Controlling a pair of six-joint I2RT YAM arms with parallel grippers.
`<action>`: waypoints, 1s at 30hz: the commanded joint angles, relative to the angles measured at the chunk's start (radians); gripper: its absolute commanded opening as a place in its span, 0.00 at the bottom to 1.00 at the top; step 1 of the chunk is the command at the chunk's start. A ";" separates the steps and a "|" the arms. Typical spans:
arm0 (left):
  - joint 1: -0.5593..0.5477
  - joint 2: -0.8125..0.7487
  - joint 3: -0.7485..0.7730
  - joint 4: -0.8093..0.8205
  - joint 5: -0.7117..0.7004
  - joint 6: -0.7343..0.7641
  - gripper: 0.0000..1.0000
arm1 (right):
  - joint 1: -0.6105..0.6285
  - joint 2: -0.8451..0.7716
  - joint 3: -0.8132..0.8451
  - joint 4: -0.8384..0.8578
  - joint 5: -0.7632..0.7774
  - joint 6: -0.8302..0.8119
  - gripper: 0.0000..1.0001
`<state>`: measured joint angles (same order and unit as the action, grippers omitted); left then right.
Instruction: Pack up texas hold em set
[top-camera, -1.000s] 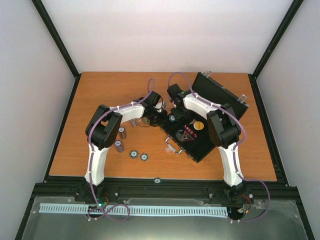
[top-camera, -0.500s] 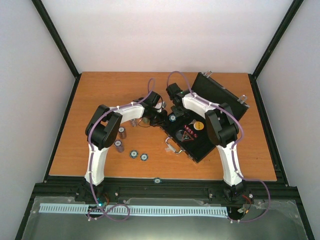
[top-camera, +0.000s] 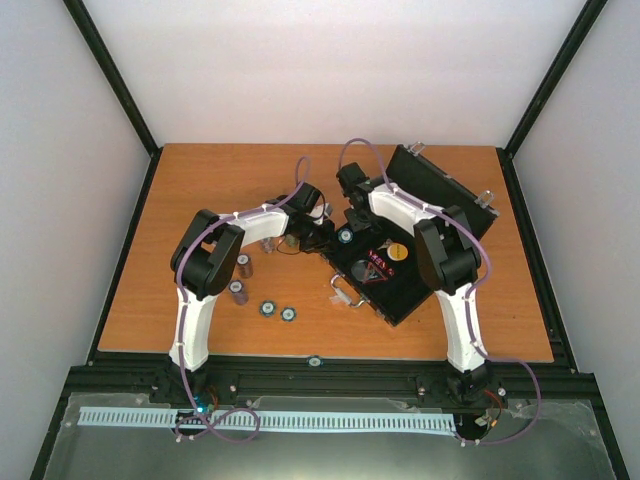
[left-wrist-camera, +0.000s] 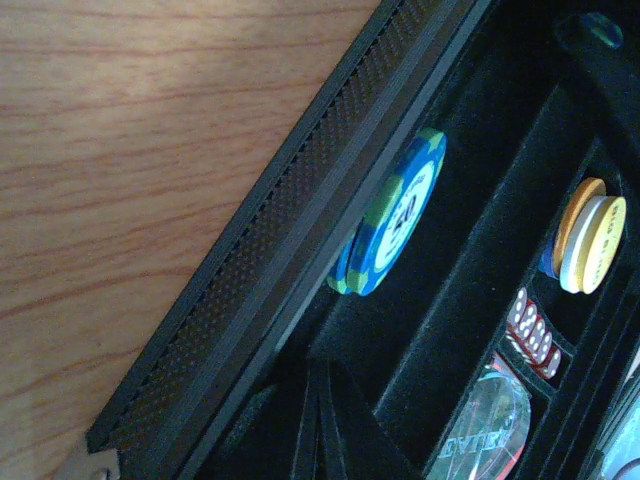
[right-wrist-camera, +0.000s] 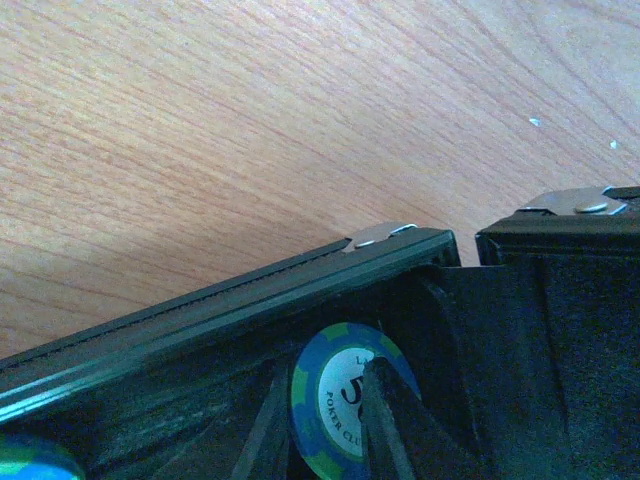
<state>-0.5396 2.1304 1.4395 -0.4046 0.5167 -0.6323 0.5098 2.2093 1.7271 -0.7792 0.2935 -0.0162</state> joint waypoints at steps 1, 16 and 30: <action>0.019 0.010 -0.028 -0.051 -0.060 0.022 0.01 | -0.039 -0.051 0.038 -0.080 0.000 0.028 0.22; 0.019 0.009 -0.026 -0.050 -0.066 0.018 0.01 | -0.079 -0.072 0.008 -0.041 -0.148 0.093 0.21; 0.019 0.008 -0.025 -0.053 -0.063 0.021 0.01 | -0.082 -0.051 0.034 -0.060 -0.005 0.093 0.39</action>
<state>-0.5392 2.1288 1.4353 -0.3981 0.5163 -0.6327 0.4320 2.1609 1.7473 -0.8349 0.2302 0.0719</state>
